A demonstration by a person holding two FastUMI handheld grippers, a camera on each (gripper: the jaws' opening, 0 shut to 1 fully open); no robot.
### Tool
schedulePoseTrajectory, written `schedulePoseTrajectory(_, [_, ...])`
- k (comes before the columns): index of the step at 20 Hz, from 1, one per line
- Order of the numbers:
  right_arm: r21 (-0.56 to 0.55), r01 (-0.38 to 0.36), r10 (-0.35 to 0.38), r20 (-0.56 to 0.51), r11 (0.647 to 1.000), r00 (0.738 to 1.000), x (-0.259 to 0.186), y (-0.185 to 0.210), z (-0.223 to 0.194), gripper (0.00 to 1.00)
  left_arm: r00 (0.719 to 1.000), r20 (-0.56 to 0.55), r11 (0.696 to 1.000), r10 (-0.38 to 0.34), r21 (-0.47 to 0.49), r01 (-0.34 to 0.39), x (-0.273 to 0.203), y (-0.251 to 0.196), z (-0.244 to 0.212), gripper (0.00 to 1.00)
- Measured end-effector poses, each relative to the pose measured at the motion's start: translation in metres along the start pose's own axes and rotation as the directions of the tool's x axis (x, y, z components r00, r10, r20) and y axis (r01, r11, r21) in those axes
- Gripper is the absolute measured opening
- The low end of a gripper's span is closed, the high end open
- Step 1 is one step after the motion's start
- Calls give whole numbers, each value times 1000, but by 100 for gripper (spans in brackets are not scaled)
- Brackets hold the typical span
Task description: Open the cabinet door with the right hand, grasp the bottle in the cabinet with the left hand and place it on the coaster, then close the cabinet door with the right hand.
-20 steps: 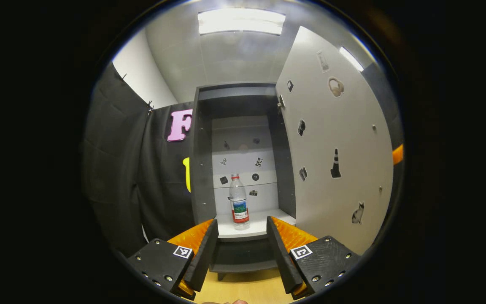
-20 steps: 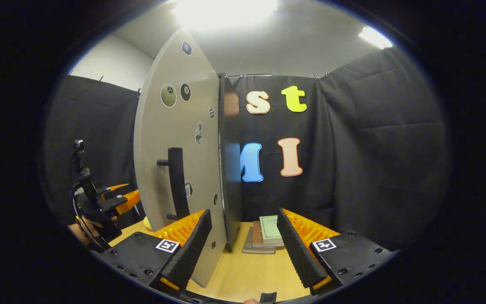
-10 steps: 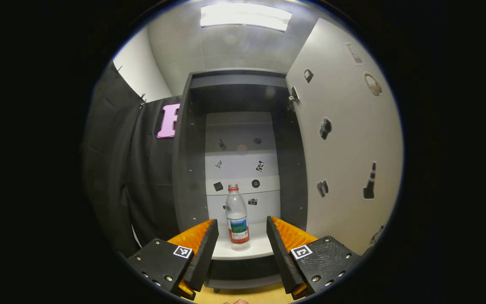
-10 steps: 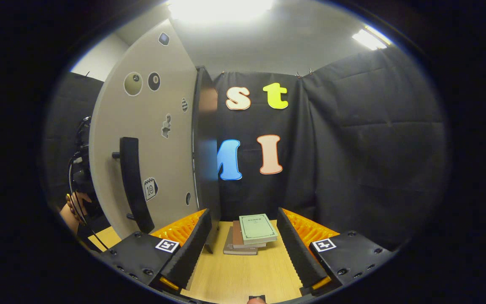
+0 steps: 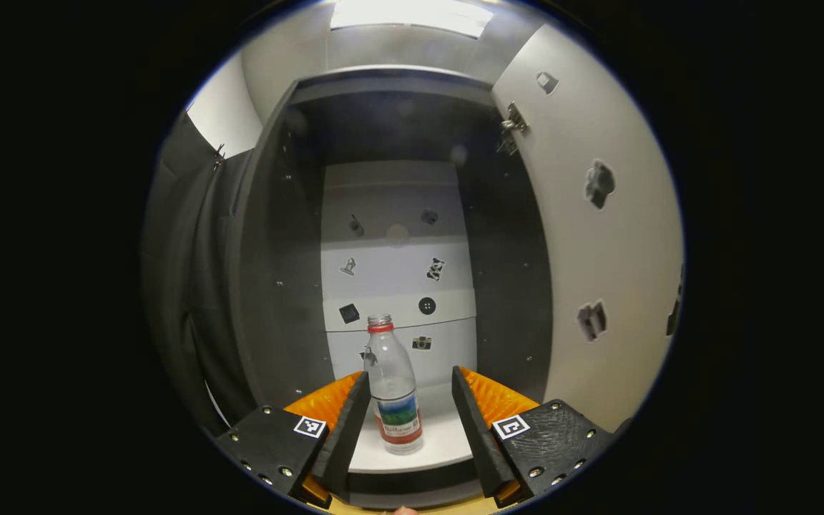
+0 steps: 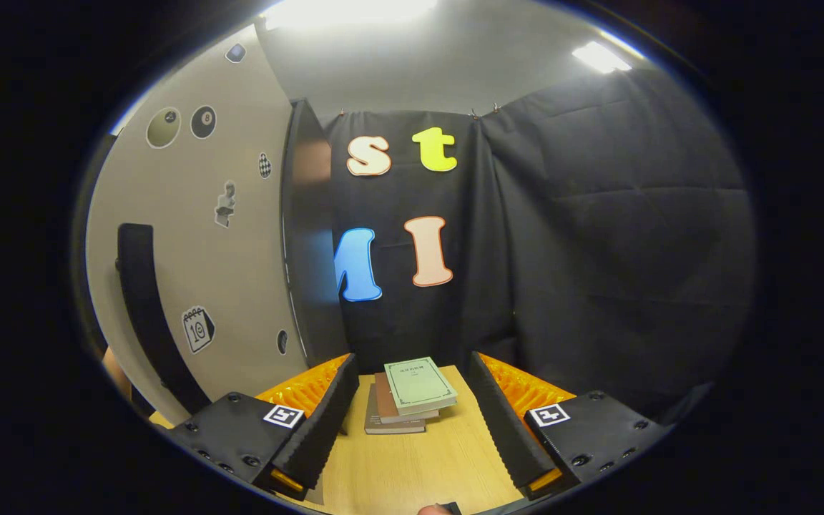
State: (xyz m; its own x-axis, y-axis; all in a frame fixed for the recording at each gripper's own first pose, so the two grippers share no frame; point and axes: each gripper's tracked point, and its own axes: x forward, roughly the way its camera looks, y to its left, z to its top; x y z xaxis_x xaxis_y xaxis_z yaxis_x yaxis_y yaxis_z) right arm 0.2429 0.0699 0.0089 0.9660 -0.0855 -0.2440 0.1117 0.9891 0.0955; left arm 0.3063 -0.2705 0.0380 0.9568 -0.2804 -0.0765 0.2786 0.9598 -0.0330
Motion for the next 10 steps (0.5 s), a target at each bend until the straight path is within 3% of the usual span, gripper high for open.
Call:
schedulePoseTrajectory(5, [19, 52, -51, -26, 998, 998, 12, -4, -11, 94, 1000, -24, 1000, -4, 4, 4, 34, 11, -19, 67])
schedulePoseTrajectory(9, [32, 70, -69, -44, 997, 997, 19, 0, -17, 94, 998, -66, 1000, -9, -16, 8, 57, 17, -38, 66])
schedulePoseTrajectory(10, [31, 73, -72, -48, 997, 996, 21, 1, -19, 99, 997, -78, 1000, -18, -21, 16, 62, 17, -43, 66])
